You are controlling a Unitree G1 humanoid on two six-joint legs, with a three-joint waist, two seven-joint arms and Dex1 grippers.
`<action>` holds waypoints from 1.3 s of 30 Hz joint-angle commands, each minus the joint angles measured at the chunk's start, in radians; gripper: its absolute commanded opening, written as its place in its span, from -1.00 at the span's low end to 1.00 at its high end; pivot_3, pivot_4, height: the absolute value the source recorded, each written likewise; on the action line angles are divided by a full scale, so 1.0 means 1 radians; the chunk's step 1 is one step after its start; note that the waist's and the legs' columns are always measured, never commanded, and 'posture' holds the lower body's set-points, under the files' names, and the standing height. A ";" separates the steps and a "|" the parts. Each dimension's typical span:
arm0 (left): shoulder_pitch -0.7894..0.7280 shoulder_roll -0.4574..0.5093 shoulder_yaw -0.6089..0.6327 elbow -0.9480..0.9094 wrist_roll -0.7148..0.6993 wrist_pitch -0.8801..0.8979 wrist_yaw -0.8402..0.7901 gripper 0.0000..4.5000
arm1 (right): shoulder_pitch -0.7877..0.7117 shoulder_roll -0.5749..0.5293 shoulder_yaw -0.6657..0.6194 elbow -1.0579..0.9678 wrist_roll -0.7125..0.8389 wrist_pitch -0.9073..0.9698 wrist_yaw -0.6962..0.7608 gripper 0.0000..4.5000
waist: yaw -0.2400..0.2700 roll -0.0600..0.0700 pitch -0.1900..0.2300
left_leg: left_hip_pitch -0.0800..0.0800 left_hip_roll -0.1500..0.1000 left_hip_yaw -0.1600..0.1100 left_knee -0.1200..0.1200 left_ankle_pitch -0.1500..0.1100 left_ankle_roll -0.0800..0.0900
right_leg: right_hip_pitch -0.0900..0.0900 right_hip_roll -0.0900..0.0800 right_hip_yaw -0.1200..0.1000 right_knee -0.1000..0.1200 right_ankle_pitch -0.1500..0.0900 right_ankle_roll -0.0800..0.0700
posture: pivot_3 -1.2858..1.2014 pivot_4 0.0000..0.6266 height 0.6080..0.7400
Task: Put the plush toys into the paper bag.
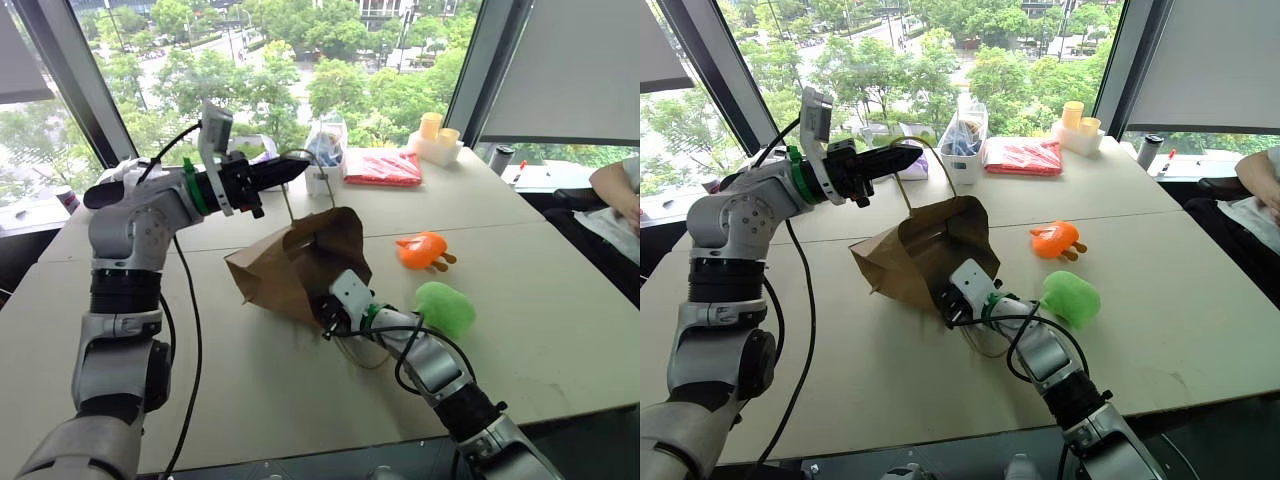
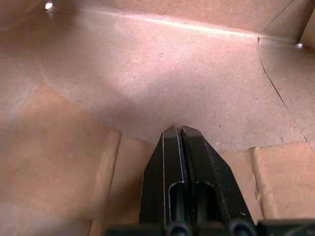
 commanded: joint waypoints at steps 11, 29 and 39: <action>0.209 -0.061 -0.067 -0.209 -0.023 -0.021 0.006 -0.99 | 0.091 -0.170 -0.377 -0.678 0.253 0.453 0.089 -0.89 | 0.015 0.000 0.000 | -0.001 0.000 0.000 0.000 -0.002 0.003 | 0.000 0.000 0.000 0.000 0.000 0.000 | 0.03 -0.52 1.00; 0.210 -0.067 -0.072 -0.246 -0.042 -0.023 0.018 -1.00 | 0.421 -0.521 -0.445 -0.474 0.147 0.226 0.171 0.99 | 0.014 0.000 0.000 | 0.000 0.000 0.005 0.002 -0.003 0.006 | 0.004 -0.001 0.000 -0.004 0.000 0.000 | 0.03 -0.52 1.00; 0.218 -0.060 -0.068 -0.272 -0.047 -0.017 0.040 -1.00 | 0.305 -0.504 -0.360 -0.195 -0.038 -0.028 0.078 0.59 | 0.016 -0.001 0.000 | 0.003 0.000 0.005 0.003 -0.003 0.006 | 0.007 -0.001 0.000 -0.005 0.000 0.000 | 0.03 -0.52 1.00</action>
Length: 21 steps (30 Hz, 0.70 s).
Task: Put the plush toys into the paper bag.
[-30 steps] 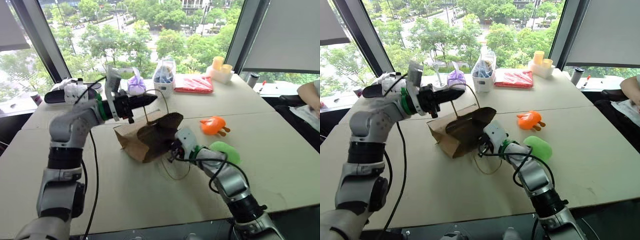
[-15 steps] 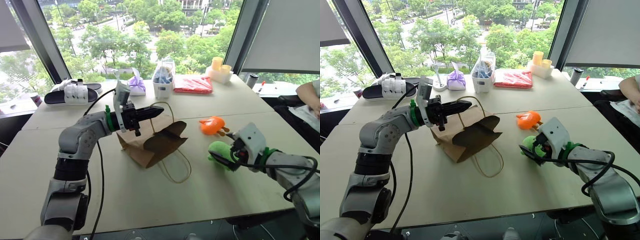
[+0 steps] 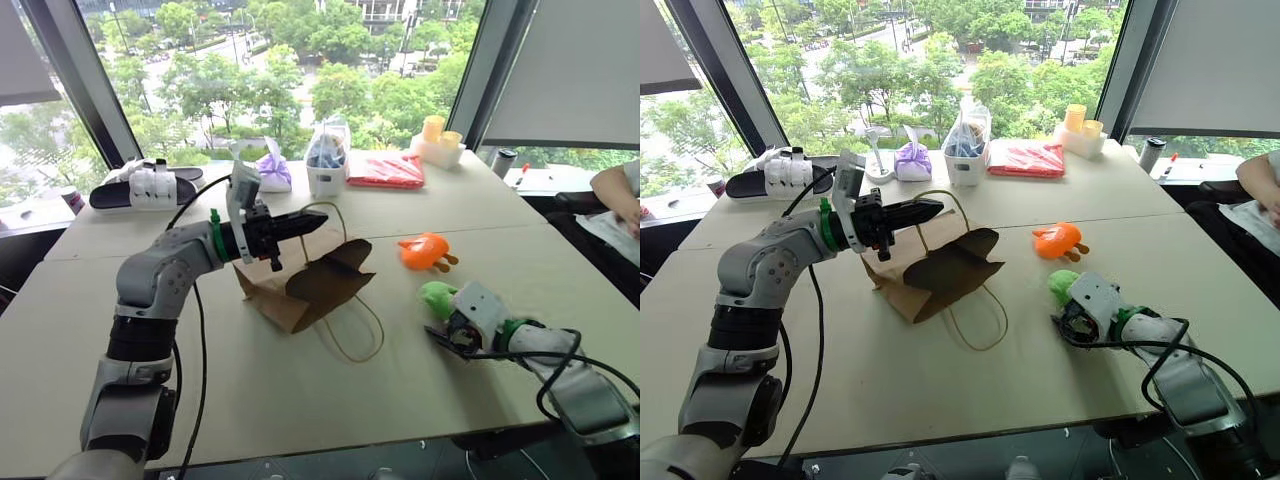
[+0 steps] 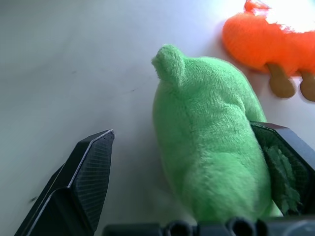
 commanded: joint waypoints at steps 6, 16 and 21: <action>-0.007 0.010 0.011 -0.042 -0.015 -0.016 0.013 -1.00 | -0.047 0.026 -0.063 0.033 0.001 -0.015 -0.028 -0.73 | 0.000 0.000 0.000 | 0.000 0.000 -0.001 -0.001 0.000 0.000 | 0.000 0.000 0.000 -0.002 0.000 0.000 | 0.03 -0.52 1.00; -0.035 0.009 0.027 -0.005 -0.020 -0.014 0.022 -1.00 | -0.189 0.085 -0.150 -0.425 0.429 0.342 0.129 -0.97 | -0.006 0.001 0.000 | -0.001 0.000 -0.004 -0.002 0.000 0.000 | -0.001 0.000 0.000 -0.002 0.000 0.000 | 0.03 -0.52 1.00; -0.049 0.017 0.059 0.011 -0.047 0.006 0.045 -1.00 | -0.291 0.187 0.053 -0.477 0.424 0.419 0.072 -0.97 | 0.000 0.000 0.000 | -0.001 0.001 -0.006 -0.002 0.000 0.000 | -0.001 0.001 -0.001 -0.003 0.000 0.000 | 0.03 -0.52 1.00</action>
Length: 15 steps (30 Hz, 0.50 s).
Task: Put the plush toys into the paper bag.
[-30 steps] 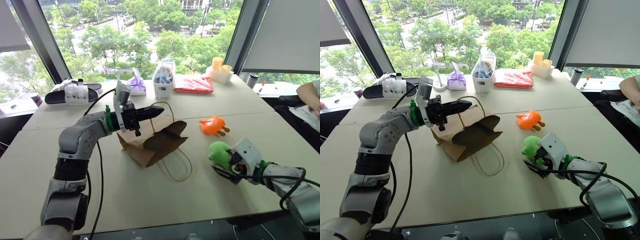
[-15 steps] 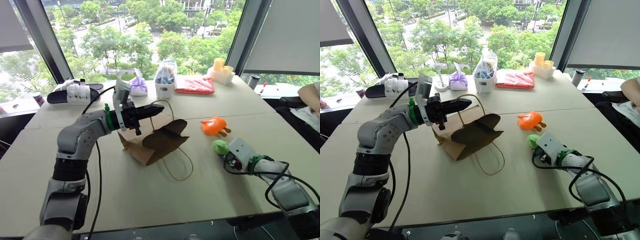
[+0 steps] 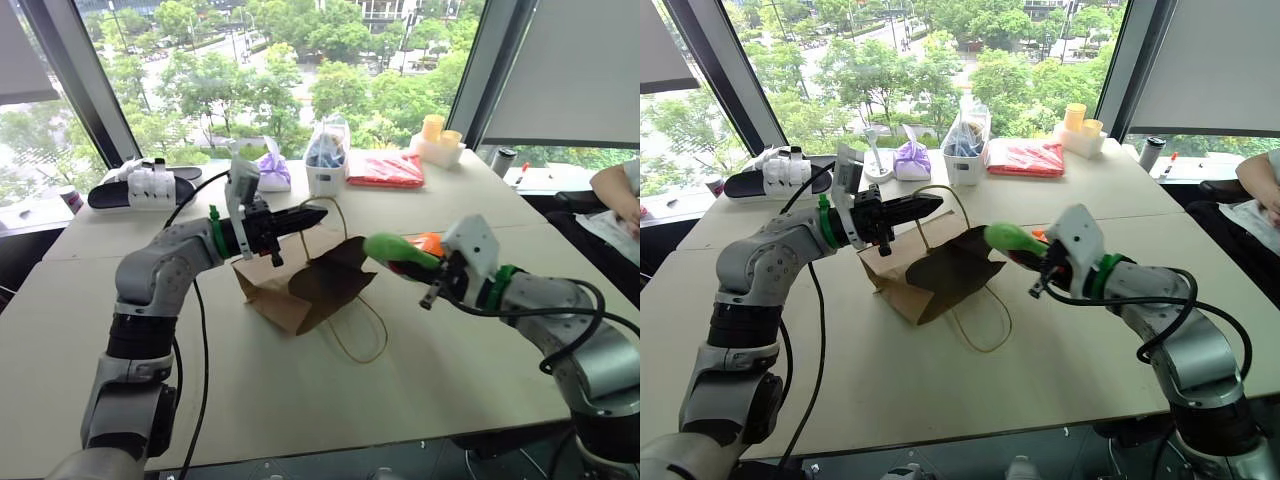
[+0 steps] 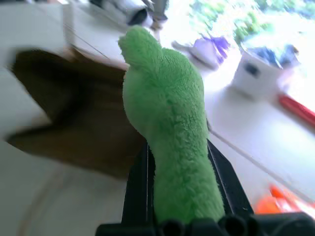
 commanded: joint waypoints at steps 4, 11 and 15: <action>-0.032 0.017 0.048 -0.026 -0.045 0.012 0.025 -1.00 | -0.046 0.127 0.208 0.058 -0.057 -0.008 -0.061 -0.97 | 0.003 0.000 0.000 | -0.002 -0.001 0.000 0.001 0.000 0.000 | -0.001 -0.001 0.000 -0.001 0.000 0.000 | 0.03 -0.52 1.00; -0.024 0.021 0.058 -0.096 -0.129 0.082 0.039 -1.00 | -0.176 0.168 0.344 0.323 -0.230 -0.187 -0.049 -0.97 | -0.003 0.000 0.000 | -0.002 -0.001 0.000 0.000 0.001 -0.001 | -0.002 0.000 0.000 0.000 0.000 0.000 | 0.03 -0.52 1.00; -0.014 0.023 0.061 -0.143 -0.174 0.119 0.057 -1.00 | -0.251 0.205 0.385 0.459 -0.306 -0.276 -0.043 -0.97 | -0.005 0.000 0.000 | -0.002 -0.001 0.000 -0.001 0.003 -0.005 | -0.003 0.000 0.000 0.000 0.000 0.000 | 0.03 -0.52 1.00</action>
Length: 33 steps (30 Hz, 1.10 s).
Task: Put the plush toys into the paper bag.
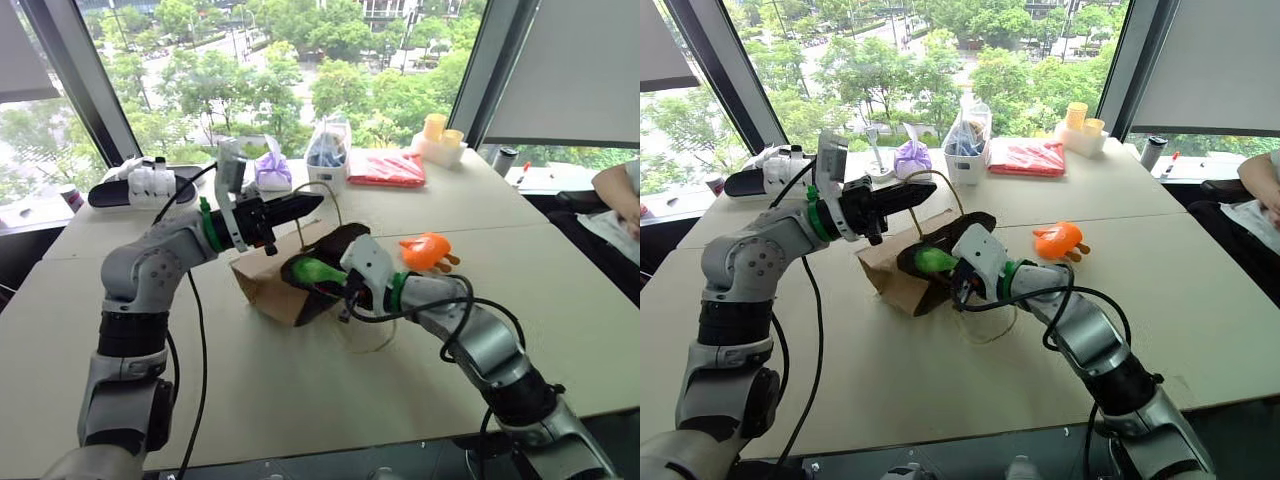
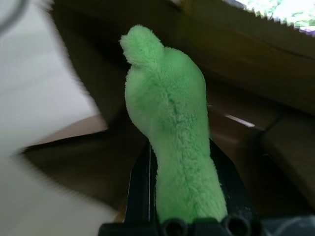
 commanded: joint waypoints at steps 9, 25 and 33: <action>-0.017 -0.001 0.030 -0.070 -0.100 0.043 0.055 -1.00 | -0.161 0.140 0.012 0.228 -0.094 -0.176 0.048 -0.24 | -0.001 0.000 0.000 | 0.000 0.000 0.000 0.000 0.001 -0.002 | -0.001 0.000 0.000 0.000 0.000 0.000 | 0.03 -0.52 1.00; 0.043 0.059 0.051 -0.036 -0.068 -0.007 0.062 -1.00 | -0.024 -0.178 -0.490 -0.075 0.098 0.181 0.066 0.89 | 0.006 0.000 0.000 | -0.001 0.000 0.000 0.000 -0.002 0.004 | 0.000 0.000 0.000 -0.002 0.000 0.000 | 0.03 -0.52 1.00; 0.045 0.050 0.050 -0.063 -0.077 -0.004 0.078 -1.00 | -0.093 -0.065 -0.361 0.631 -0.154 -0.235 -0.194 0.89 | -0.005 0.000 0.000 | 0.001 0.000 0.006 -0.001 0.000 0.000 | 0.000 0.000 0.001 -0.001 0.000 0.000 | 0.03 -0.52 1.00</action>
